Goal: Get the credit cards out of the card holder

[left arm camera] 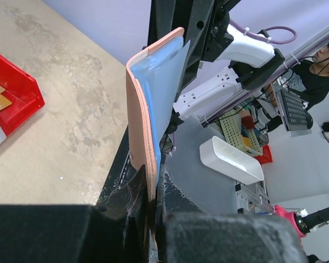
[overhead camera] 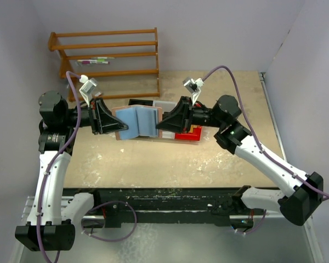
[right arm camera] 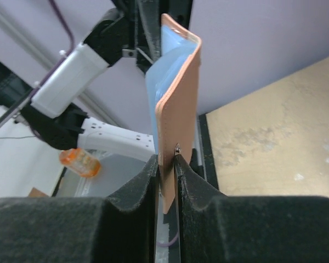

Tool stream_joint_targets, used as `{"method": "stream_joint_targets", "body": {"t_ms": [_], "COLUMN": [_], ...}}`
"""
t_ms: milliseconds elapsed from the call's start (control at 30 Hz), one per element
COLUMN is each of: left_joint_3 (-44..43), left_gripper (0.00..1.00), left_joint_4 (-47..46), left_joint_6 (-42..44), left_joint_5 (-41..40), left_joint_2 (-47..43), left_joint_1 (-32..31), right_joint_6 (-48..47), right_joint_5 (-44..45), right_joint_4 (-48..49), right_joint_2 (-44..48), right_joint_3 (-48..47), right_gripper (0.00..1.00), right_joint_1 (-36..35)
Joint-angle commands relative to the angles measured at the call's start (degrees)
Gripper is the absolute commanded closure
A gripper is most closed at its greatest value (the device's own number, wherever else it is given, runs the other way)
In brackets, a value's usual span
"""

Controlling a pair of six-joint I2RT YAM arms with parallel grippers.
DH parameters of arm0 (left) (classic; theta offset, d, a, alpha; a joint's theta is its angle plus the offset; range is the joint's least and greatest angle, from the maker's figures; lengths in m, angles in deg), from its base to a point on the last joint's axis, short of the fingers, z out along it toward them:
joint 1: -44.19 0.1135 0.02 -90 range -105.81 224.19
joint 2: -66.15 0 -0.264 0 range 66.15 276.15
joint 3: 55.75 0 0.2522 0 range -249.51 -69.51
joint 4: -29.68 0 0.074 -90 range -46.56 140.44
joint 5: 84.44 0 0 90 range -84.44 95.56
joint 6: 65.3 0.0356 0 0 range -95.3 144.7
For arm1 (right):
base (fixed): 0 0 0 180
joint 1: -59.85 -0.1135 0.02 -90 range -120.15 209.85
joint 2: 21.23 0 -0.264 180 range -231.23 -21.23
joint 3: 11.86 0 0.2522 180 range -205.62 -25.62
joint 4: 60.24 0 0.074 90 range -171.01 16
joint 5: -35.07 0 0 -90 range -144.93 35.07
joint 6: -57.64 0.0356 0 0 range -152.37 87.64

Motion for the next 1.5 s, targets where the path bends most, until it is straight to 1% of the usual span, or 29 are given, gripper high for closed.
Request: {"method": "stream_joint_targets", "body": {"t_ms": [0, 100, 167, 233, 367, 500, 600, 733, 833, 933, 1100, 1333, 1400, 1467], "left_joint_3": [-2.5, -2.5, -2.5, -2.5, -2.5, -2.4, -2.3, -2.2, -2.3, -2.3, -2.4, -2.3, -2.2, -2.1], "left_gripper": [1.00, 1.00, 1.00, 1.00, 1.00, 1.00, 1.00, 1.00, 1.00, 1.00, 1.00, 1.00, 1.00, 1.00], "left_joint_4": [-4.9, -6.4, -7.3, -8.1, -9.8, -10.3, -10.3, -10.4, -10.7, -10.8, -10.8, -11.2, -11.1, -11.0], "left_joint_6": [-2.6, -4.1, -4.9, -5.8, -7.4, -7.8, -7.8, -7.8, -8.0, -8.2, -8.3, -8.3, -8.2, -7.9], "left_joint_5": [1.4, 1.5, 1.5, 1.5, 1.5, 1.6, 1.6, 1.6, 1.8, 1.9, 2.1, 2.1, 2.2, 2.2], "left_joint_2": [-1.1, -1.3, -1.5, -1.6, -1.9, -1.9, -1.9, -1.9, -2.0, -2.1, -2.2, -2.3, -2.3, -2.4], "left_joint_1": [-0.1, -0.1, -0.1, -0.1, -0.1, -0.1, -0.1, -0.1, -0.1, -0.1, -0.1, -0.1, -0.1, -0.1], "right_joint_6": [7.0, 4.6, 1.4, -1.7, -3.6, -3.6, -2.2, 2.7, 5.5, 4.7, 0.6, 1.4, 1.2, -0.8], "right_joint_5": [-6.1, -3.8, -1.0, 1.7, 5.4, 6.0, 4.2, -0.3, -1.7, -1.3, 1.4, 2.5, 3.6, 6.6], "right_joint_4": [13.7, 9.3, 2.9, -2.2, -6.2, -5.9, -2.8, 9.1, 14.6, 13.9, 8.1, 9.8, 9.2, 5.3], "right_joint_2": [-0.1, 0.0, -0.4, -0.9, -1.2, -1.1, -1.3, -1.4, -2.3, -3.0, -3.6, -4.9, -5.6, -6.2], "right_joint_3": [0.7, -0.2, -1.8, -3.3, -4.4, -4.5, -3.8, -0.9, -0.1, -1.0, -3.0, -4.1, -5.1, -6.8], "right_gripper": [0.83, 0.84, 0.79, 0.78, 0.74, 0.66, 0.61, 0.58, 0.56, 0.56, 0.56, 0.56, 0.57, 0.63], "right_joint_1": [-0.1, 0.0, 0.0, 0.0, 0.0, -0.1, -0.2, -1.1, -1.9, -3.2, -5.1, -6.7, -7.5, -8.5]}}
